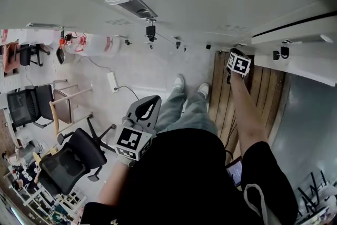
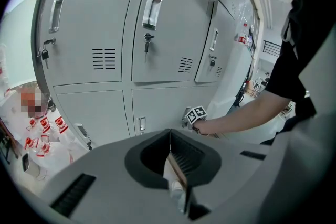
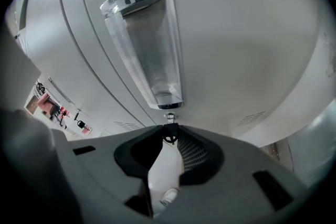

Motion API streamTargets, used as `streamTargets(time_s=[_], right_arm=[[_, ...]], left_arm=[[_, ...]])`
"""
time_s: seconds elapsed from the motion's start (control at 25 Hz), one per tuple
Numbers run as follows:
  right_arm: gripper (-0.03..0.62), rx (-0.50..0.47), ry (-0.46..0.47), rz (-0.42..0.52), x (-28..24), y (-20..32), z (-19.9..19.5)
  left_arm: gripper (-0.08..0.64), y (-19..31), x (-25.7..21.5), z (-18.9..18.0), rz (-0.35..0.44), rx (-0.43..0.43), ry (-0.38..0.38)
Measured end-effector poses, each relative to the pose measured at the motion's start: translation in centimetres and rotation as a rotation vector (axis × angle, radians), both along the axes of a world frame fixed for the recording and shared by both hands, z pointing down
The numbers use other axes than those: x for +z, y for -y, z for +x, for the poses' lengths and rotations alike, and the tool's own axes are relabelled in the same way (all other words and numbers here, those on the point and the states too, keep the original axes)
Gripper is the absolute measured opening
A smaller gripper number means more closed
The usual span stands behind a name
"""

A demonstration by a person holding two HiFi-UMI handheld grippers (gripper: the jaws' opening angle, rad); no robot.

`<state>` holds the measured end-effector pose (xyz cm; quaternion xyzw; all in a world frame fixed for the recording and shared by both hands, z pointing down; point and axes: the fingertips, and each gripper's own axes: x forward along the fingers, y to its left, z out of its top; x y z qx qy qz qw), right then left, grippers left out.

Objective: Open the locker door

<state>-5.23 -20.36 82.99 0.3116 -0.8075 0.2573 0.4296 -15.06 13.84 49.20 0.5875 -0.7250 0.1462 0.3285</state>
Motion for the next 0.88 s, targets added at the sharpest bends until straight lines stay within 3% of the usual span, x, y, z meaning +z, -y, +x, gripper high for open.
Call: streamTargets(time_s=[0.48, 0.88], right_arm=[[0.099, -0.024, 0.023, -0.019, 0.0, -1.9, 2.1], [0.099, -0.138, 0.014, -0.003, 0.1, -4.0, 4.9]], left_arm=[[0.023, 0.7, 0.3, 0.7, 0.007, 0.026, -0.017], [0.023, 2.9, 0.5, 1.9, 0.021, 0.108, -0.024]])
